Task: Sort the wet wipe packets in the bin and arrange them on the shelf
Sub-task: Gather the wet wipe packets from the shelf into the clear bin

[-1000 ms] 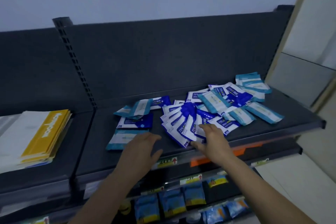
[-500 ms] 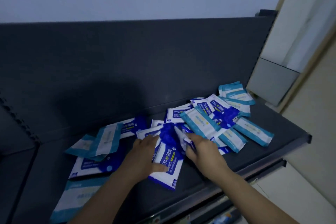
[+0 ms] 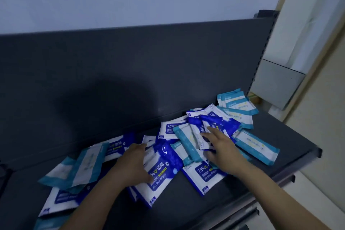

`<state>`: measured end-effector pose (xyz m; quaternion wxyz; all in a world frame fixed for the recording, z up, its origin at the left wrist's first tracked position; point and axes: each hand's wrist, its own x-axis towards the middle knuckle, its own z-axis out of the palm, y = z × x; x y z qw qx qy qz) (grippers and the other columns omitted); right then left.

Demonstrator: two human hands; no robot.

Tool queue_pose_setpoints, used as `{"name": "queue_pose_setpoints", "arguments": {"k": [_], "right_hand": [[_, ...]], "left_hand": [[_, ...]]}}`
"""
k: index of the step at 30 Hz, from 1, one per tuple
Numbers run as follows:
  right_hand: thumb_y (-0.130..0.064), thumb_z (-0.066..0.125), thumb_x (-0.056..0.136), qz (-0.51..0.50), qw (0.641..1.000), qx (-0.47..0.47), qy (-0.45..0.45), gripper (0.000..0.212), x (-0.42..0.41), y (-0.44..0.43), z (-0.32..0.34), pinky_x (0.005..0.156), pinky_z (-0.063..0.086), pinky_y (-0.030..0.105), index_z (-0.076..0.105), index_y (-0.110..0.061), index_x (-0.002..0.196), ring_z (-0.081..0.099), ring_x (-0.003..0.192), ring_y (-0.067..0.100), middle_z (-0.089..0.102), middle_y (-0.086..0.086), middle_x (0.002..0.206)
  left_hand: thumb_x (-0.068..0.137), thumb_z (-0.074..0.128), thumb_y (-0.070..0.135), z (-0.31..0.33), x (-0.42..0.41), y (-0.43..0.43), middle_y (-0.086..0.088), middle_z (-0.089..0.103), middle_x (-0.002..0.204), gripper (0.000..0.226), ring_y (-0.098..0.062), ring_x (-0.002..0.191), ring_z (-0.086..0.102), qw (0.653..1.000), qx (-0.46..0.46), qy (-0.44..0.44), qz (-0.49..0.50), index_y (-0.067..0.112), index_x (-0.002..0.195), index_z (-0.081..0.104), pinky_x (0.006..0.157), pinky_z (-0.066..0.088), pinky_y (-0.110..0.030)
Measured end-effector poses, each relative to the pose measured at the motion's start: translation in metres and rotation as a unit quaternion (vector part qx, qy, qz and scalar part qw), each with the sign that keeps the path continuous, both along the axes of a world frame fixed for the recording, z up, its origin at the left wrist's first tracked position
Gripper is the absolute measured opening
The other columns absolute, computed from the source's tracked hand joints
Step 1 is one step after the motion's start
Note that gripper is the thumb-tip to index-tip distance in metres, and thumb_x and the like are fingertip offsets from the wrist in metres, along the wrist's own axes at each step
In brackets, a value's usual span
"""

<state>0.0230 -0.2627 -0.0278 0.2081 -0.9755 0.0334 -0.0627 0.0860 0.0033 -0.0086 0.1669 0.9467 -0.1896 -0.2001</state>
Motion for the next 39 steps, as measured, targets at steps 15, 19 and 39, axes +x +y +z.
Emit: {"name": "queue_pose_setpoints", "arguments": {"k": [15, 19, 39], "right_hand": [[-0.042, 0.055, 0.087, 0.146, 0.986, -0.071, -0.033, 0.068, 0.01, -0.034, -0.005, 0.108, 0.032, 0.042, 0.023, -0.032, 0.147, 0.031, 0.135, 0.028, 0.028, 0.007, 0.151], [-0.041, 0.042, 0.096, 0.151, 0.987, 0.007, -0.047, 0.059, 0.017, -0.052, 0.005, 0.1, 0.039, 0.031, 0.017, -0.031, 0.148, 0.035, 0.131, 0.018, 0.026, -0.002, 0.151], [-0.019, 0.053, 0.093, 0.015, 0.925, 0.363, -0.113, 0.049, 0.02, -0.085, 0.002, 0.074, 0.036, -0.002, 0.037, -0.02, 0.14, 0.052, 0.089, -0.017, 0.059, -0.01, 0.113]], "left_hand": [[0.071, 0.075, 0.039, 0.03, -0.044, -0.036, 0.008, 0.058, 0.121, 0.072, -0.015, 0.112, 0.054, 0.972, 0.08, -0.089, 0.2, 0.034, 0.135, 0.043, 0.088, 0.046, -0.028], [0.07, 0.078, 0.036, 0.041, -0.058, -0.037, 0.01, 0.064, 0.093, 0.033, -0.014, 0.088, 0.059, 0.956, 0.003, -0.107, 0.274, 0.03, 0.095, 0.058, 0.075, 0.045, -0.029], [0.085, 0.07, 0.021, 0.004, -0.06, -0.101, -0.003, 0.069, 0.093, 0.024, -0.02, 0.082, 0.069, 0.837, -0.367, 0.002, 0.405, 0.015, 0.098, 0.05, 0.074, 0.057, -0.041]]}}
